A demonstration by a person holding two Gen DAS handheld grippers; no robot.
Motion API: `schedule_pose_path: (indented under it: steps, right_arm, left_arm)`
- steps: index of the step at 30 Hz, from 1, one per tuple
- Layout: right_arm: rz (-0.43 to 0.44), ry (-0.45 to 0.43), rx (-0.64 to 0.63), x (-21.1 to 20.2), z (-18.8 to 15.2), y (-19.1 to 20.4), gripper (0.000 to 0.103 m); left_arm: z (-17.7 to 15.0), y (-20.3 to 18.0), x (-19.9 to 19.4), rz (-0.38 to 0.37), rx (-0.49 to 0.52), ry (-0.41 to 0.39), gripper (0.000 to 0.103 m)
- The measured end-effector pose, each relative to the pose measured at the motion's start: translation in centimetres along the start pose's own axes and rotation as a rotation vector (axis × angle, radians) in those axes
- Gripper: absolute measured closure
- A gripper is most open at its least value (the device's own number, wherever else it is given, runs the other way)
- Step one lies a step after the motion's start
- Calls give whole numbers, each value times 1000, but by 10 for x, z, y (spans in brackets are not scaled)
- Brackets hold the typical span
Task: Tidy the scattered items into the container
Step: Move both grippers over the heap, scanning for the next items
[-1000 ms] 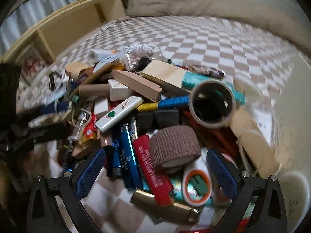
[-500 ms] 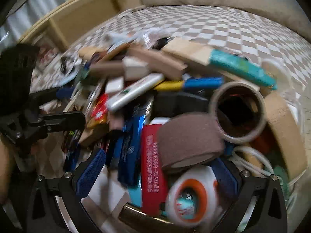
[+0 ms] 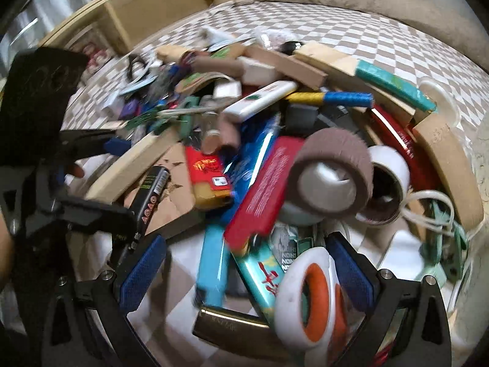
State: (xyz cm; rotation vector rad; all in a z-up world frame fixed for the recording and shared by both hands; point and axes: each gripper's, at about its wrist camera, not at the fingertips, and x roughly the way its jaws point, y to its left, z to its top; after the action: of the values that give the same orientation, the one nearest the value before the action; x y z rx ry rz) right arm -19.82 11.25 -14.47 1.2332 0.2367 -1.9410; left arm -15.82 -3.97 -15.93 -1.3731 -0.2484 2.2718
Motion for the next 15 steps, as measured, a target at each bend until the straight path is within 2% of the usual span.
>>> schedule_pose_path:
  steps: [3,5,12,15]
  right_arm:
    - [19,8,-32,-5,-7,11,0]
    - [20,-4,-40,-12,-9,15,0]
    - [6,-117,10,-47,-14,16,0]
    - [-1,-145,47,-53,-17,17,0]
  left_arm:
    - [-5,-9,-4,39,6,2,0]
    - [-15,-7,-9,109,3,-7,0]
    - [-33,10,-28,242,-99,-53,0]
    - [-37,24,-34,394,-163,-71,0]
